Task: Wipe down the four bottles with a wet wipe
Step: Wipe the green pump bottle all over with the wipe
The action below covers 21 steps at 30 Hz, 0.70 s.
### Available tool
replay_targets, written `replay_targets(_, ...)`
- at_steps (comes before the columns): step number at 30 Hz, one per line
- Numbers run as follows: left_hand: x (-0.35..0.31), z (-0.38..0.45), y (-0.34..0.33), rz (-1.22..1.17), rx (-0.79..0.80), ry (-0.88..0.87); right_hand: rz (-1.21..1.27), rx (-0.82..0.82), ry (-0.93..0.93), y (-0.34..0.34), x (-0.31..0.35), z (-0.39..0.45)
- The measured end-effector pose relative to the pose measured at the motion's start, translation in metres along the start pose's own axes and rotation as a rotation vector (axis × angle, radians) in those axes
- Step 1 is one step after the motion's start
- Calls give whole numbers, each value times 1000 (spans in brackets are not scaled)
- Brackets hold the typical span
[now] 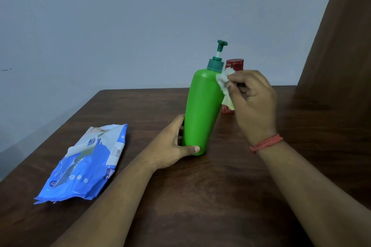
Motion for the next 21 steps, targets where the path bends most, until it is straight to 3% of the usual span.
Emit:
replay_targets(3, 0, 0, 1, 0, -2, 1, 2, 90, 7, -2, -1, -9)
replay_targets(8, -1, 0, 1, 60, -14, -25, 12, -30, 31, 1, 6, 7)
replay_targets(10, -2, 0, 1, 72, -15, -24, 11, 0, 3, 0, 4, 4)
replay_targets(21, -5, -2, 2, 103, -2, -27, 234, 242, -353, 1, -15, 19)
Point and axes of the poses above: each hand's wrist, its own z-axis towards the middle knuckle, its own y-axis out of the back of the hand, x = y × z, the point moved 2 cm from there along z, towards the middle knuckle, and after that the axes turned 11 degrees about -x, right-handed, at the moved point
